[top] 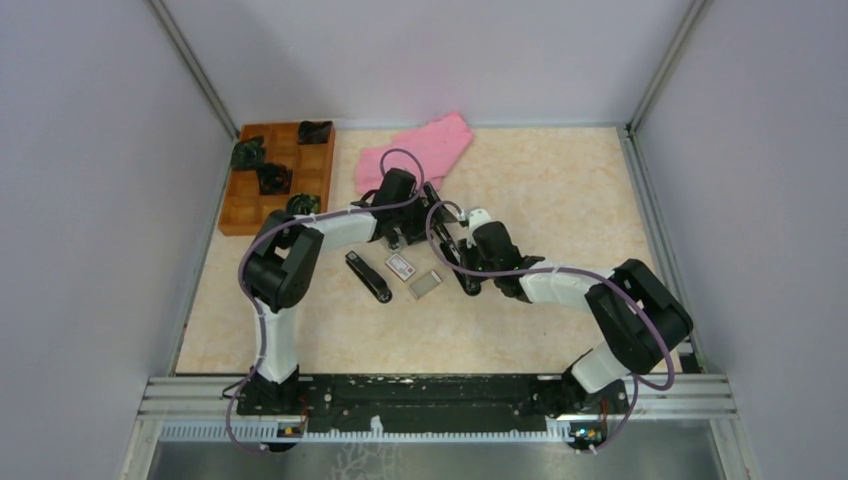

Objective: Load the staples into the stapler

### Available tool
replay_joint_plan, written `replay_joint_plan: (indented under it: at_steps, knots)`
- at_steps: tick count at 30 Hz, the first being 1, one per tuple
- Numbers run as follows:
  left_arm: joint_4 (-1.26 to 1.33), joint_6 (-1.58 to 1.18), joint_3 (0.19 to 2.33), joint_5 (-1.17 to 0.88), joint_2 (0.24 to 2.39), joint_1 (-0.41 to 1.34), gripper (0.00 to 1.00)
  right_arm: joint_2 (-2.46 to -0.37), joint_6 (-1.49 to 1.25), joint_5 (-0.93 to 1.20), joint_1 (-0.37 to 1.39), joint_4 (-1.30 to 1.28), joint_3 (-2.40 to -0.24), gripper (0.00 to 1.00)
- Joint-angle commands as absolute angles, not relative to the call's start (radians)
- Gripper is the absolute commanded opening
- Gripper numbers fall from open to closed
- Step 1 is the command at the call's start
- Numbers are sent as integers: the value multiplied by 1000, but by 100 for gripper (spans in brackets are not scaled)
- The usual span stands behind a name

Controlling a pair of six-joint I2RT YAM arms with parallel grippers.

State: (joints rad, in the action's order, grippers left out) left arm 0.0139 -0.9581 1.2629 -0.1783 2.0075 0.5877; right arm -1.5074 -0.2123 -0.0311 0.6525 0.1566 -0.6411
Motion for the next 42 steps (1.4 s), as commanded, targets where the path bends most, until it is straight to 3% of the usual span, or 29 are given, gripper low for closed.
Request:
replay_joint_plan:
  at_steps: [1,26,36,42]
  knots:
    - [37,-991,1291,-212,2065,592,88,-1498,-236,-21,669,200,-629,1]
    - [696,-765,1071,-255,1954,571,76,-1497,-253,-24,681,209,-595,1]
    - [715,-536,1023,-248,1886,571,72,-1502,-223,-52,681,244,-600,1]
    - [704,-441,972,-222,1846,571,64,-1513,-207,-50,683,279,-608,1]
